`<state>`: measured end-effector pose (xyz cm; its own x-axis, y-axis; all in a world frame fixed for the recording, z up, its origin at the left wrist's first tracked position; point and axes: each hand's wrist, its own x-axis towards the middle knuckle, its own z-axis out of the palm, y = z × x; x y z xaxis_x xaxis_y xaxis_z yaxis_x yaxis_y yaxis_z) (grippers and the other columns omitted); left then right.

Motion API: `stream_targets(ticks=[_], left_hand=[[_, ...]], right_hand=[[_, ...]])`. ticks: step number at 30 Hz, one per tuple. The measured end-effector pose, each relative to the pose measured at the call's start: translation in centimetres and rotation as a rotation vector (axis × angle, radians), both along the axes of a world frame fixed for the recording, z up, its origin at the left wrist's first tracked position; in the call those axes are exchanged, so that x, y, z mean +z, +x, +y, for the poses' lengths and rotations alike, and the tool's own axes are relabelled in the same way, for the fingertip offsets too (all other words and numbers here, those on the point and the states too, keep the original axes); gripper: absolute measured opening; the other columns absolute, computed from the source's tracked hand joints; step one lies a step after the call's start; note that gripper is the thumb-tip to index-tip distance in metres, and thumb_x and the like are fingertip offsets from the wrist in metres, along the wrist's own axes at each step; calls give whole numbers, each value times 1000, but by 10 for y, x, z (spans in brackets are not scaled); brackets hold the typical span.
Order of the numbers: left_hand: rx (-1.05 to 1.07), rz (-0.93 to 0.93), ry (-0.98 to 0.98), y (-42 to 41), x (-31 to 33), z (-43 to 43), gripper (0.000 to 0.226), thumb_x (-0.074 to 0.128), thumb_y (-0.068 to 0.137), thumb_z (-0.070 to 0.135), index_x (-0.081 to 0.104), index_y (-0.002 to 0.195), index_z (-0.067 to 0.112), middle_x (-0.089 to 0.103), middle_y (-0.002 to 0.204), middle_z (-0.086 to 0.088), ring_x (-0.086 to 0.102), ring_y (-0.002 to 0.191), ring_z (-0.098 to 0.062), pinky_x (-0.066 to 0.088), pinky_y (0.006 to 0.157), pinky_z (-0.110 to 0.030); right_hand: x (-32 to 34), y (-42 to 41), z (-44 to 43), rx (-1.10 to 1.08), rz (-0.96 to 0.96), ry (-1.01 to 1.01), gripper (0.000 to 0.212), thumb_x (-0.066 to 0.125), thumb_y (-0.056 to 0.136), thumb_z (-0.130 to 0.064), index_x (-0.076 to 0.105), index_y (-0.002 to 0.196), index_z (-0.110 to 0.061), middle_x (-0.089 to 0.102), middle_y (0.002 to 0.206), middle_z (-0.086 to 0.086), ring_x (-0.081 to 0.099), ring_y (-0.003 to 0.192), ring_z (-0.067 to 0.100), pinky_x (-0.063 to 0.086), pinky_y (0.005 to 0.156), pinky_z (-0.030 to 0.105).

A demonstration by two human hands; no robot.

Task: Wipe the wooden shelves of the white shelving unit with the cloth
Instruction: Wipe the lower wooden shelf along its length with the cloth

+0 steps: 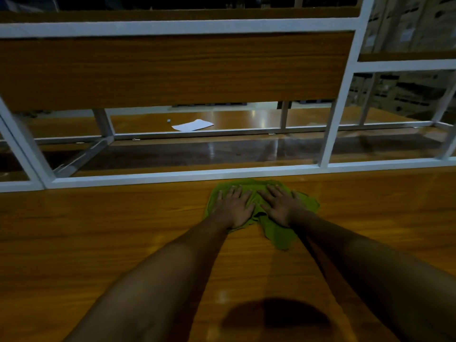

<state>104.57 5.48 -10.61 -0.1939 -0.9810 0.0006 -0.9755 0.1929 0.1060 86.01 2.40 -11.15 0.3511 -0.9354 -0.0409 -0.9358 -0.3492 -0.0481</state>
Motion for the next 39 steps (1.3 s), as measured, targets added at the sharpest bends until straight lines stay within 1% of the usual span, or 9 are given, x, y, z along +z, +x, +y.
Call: stream_targets(ticks=[5,10,14,19,25,30,36,39], left_hand=[[1,-4,-9,33,-1,-25,60,18,101,55,11,156,33,3,165,-2,4,151,-23,1,120,-51],[80,-27,-38,98,-5,-22,59,19,101,55,13,156,34,5,165,-1,6,151,-22,4,120,-50],[134,-26,-12,125,-7,-3,60,20,101,56,11,156,33,2,165,-1,3,152,-22,1,120,-50],[156,-27,17,115,-6,35,64,19,100,60,9,157,32,-3,165,-2,-2,152,-23,-1,120,-53],[110,-9,44,73,-5,74,67,17,99,61,5,157,30,-7,165,-4,-8,151,-26,-5,119,-55],[87,-11,53,59,1,61,65,15,100,60,4,157,30,-7,165,-4,-7,151,-25,-6,119,-55],[85,18,46,62,-2,40,58,16,103,48,7,157,31,-4,165,-2,-4,152,-23,-4,120,-53],[75,21,43,64,-2,41,57,15,103,47,7,157,30,-3,165,-3,-3,152,-23,-3,120,-52]], right_hand=[[4,34,-22,-30,-24,16,62,14,98,-64,5,156,-42,-4,166,-1,-4,152,24,-1,118,61],[5,100,-21,54,-25,24,64,14,98,-64,5,156,-39,-5,166,0,-5,152,24,-5,117,62],[3,125,-3,115,-23,42,66,16,98,-65,6,157,-38,-5,166,-1,-7,152,23,-6,117,62],[4,116,34,178,-16,45,66,15,97,-65,6,157,-37,-4,166,-1,-7,152,22,-4,117,61],[8,68,72,166,3,58,66,16,97,-67,2,156,-40,-7,166,-2,-7,152,20,-4,119,58],[8,57,62,113,-11,45,66,15,97,-67,1,156,-41,-6,166,-2,-8,152,20,-2,119,57],[3,73,37,40,-9,25,63,16,98,-63,2,156,-40,-5,166,0,-6,152,23,-2,118,60],[4,81,41,25,16,29,62,14,100,-60,0,156,-38,-7,166,1,-7,152,24,-3,118,61]])
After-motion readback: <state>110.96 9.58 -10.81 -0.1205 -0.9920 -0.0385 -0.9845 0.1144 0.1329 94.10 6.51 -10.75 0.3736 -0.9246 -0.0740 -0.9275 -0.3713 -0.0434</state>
